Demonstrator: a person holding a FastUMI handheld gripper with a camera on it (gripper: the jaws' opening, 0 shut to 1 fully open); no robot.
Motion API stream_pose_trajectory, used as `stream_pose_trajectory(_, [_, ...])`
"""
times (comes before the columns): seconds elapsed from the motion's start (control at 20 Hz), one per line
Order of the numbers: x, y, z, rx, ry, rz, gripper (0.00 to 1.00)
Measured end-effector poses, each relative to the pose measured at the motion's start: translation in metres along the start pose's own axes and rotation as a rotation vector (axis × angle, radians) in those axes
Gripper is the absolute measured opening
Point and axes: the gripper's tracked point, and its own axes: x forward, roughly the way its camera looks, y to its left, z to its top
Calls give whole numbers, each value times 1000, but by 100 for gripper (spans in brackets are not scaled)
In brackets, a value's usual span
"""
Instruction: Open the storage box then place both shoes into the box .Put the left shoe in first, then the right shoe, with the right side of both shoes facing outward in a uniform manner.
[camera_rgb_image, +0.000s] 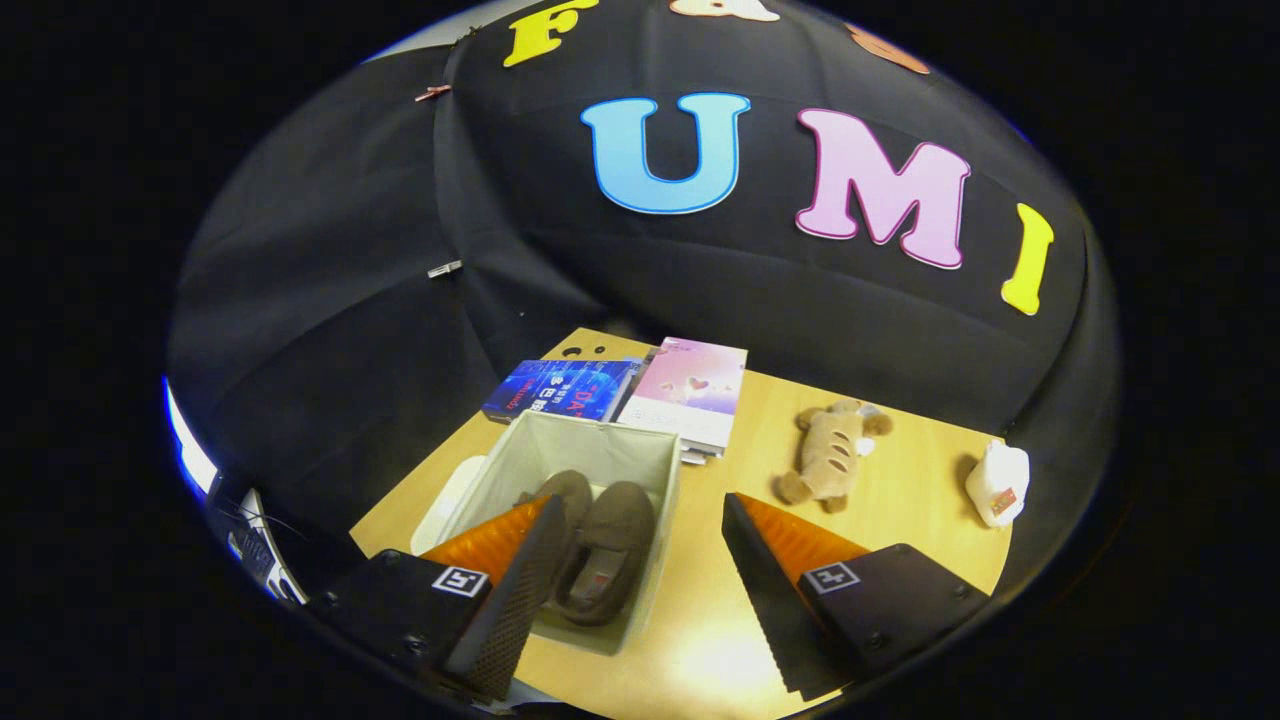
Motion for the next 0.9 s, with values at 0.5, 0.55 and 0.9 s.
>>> stream_pose_trajectory(0.5, [-53,-119,-19,43,-91,-163,98])
stream_pose_trajectory(0.55, [-59,-131,-19,40,-106,-182,98])
stream_pose_trajectory(0.9, [-103,-182,-7,10,-249,-269,98])
